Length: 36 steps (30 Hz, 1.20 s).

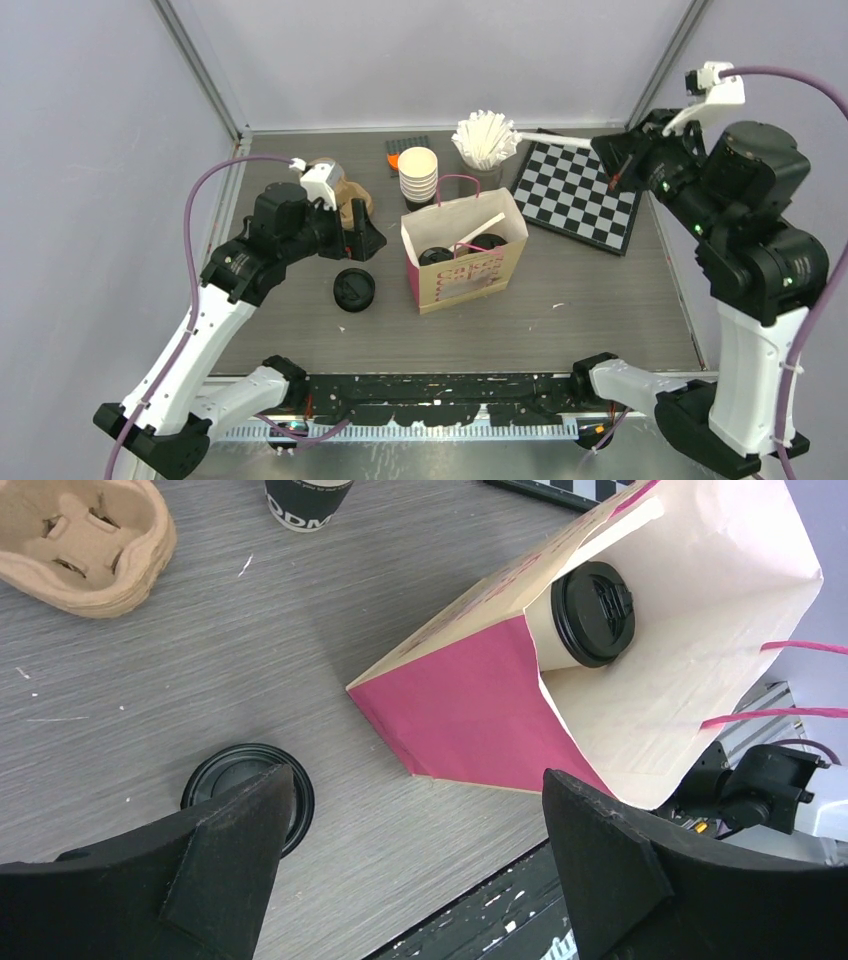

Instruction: Pack the takeout coffee

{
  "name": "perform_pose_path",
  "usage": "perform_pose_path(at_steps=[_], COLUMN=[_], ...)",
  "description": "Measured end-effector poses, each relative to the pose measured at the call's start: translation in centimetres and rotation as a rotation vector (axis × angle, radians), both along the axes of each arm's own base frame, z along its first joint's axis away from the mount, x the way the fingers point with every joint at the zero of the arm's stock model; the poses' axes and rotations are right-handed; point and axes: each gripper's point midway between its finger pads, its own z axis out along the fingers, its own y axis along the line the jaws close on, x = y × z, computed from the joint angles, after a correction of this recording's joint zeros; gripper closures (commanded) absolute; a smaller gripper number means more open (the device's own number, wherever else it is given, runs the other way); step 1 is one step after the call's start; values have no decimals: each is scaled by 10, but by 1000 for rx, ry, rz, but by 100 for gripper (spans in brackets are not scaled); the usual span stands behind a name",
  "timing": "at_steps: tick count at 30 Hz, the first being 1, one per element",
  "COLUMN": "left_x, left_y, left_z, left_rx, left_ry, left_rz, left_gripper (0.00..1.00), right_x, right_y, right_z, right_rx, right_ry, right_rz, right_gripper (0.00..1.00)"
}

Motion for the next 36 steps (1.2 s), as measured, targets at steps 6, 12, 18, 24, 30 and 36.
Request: perform_pose_path(at_steps=[6,12,18,24,30,36], left_x=[1,1,0,-3,-4,-8], left_y=[-3,-4,-5,-3,-3,-1], left_z=[4,6,19,23,24,29], left_rx=[-24,-30,-47,-56,-57,-67], left_ry=[-2,-8,-33,-48,-51,-67], left_rz=[6,-1,-8,-12,-12,-11], left_gripper=[4,4,4,4,4,4], right_x=[-31,-50,-64,-77,-72,-50], right_y=[-2,3,11,14,26,43], right_z=[-15,-31,-33,-34,-53,-91], right_rx=[31,120,291,453,525,540], right_ry=[76,197,315,415,540,672], right_rz=[21,33,13,-38,-49,-49], right_gripper=[100,100,100,100,100,100])
